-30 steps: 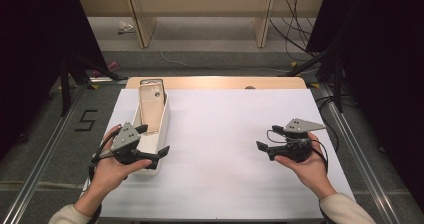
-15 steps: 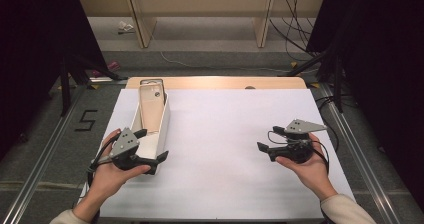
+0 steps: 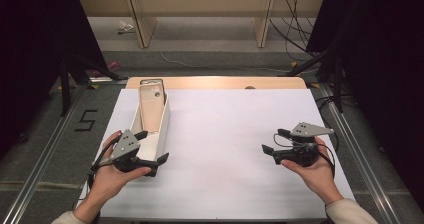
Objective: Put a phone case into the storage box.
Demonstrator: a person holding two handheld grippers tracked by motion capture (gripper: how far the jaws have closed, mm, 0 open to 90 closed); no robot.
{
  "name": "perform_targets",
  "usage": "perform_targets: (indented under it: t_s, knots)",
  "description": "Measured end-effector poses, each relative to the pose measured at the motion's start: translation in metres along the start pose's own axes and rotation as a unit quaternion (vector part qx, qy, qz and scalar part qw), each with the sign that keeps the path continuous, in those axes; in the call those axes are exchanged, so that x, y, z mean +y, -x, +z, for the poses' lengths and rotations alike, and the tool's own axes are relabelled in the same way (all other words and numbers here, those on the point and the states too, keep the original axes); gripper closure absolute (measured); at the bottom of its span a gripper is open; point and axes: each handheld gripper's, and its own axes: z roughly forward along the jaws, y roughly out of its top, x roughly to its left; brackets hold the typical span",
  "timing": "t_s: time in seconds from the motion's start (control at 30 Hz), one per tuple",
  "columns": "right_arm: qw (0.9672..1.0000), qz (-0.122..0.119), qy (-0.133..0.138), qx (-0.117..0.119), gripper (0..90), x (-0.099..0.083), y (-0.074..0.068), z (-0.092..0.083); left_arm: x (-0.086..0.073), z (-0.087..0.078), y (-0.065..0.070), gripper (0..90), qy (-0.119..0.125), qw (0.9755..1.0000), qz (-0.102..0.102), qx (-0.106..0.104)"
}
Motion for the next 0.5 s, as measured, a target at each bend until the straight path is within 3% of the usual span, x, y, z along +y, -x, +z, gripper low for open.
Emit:
perform_targets:
  t_s: [0.5]
  knots:
    - [1.0,0.001,0.002,0.002,16.7,-0.0012,-0.002,-0.0022,-0.001,0.001,0.0011,1.4,0.0,1.0,0.003,0.0]
